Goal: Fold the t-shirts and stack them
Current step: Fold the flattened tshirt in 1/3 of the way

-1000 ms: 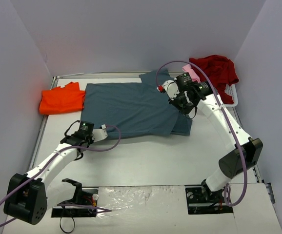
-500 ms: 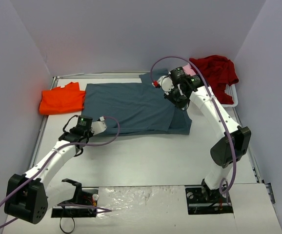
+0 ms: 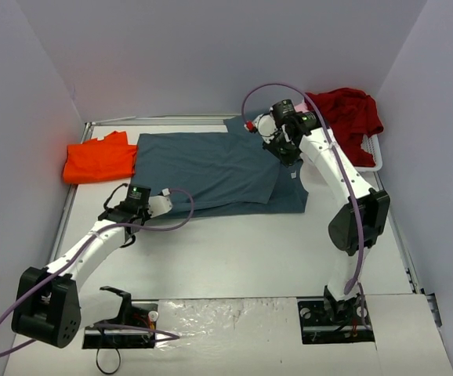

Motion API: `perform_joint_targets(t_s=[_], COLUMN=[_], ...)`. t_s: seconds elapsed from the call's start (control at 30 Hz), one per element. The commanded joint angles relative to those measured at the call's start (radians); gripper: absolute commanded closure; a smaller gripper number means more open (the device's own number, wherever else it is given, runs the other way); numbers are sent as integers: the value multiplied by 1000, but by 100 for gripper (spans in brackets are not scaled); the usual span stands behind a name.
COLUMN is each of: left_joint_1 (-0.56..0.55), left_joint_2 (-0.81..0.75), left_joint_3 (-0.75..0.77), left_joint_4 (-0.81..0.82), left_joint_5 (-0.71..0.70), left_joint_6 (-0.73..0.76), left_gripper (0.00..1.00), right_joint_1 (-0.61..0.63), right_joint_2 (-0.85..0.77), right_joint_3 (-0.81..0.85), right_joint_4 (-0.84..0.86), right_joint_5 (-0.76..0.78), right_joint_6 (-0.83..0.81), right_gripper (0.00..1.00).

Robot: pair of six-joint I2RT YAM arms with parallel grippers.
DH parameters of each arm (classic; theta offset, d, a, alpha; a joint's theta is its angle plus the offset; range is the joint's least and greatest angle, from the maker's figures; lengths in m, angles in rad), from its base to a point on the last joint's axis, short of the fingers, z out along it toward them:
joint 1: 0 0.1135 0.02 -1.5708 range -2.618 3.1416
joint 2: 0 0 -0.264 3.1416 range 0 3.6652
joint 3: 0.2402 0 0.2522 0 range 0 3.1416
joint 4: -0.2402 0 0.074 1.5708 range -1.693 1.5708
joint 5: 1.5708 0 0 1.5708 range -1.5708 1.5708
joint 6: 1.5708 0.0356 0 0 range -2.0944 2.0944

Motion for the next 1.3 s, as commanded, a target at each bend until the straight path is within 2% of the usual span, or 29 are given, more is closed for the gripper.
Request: perform_joint_targets(t_s=[0.0, 0.37, 0.5, 0.63, 0.77, 0.97, 1.27], left_joint_1=[9, 7, 7, 7, 6, 4, 15], left_joint_2=[1, 23, -11, -50, -28, 38, 67], left_joint_3=[25, 33, 31, 52, 54, 20, -61], left_joint_4=[-12, -24, -95, -202, -285, -291, -224], left_joint_5=[4, 15, 96, 199, 250, 240, 231], left_joint_6=[28, 16, 22, 29, 42, 54, 74], left_gripper=[98, 98, 97, 98, 98, 98, 98], right_joint_1=[-8, -8, -6, -2, 0, 3, 3], right_joint_2=[19, 48, -39, -142, -237, -315, -337], right_joint_3=[64, 115, 23, -149, -275, -410, -477], right_joint_4=[-15, -24, -27, -27, -27, -24, 0], right_joint_5=[19, -9, -44, -93, -99, -115, -127], right_joint_6=[-18, -18, -18, -18, -16, 2, 31], right_gripper=[100, 100, 100, 100, 100, 100, 100])
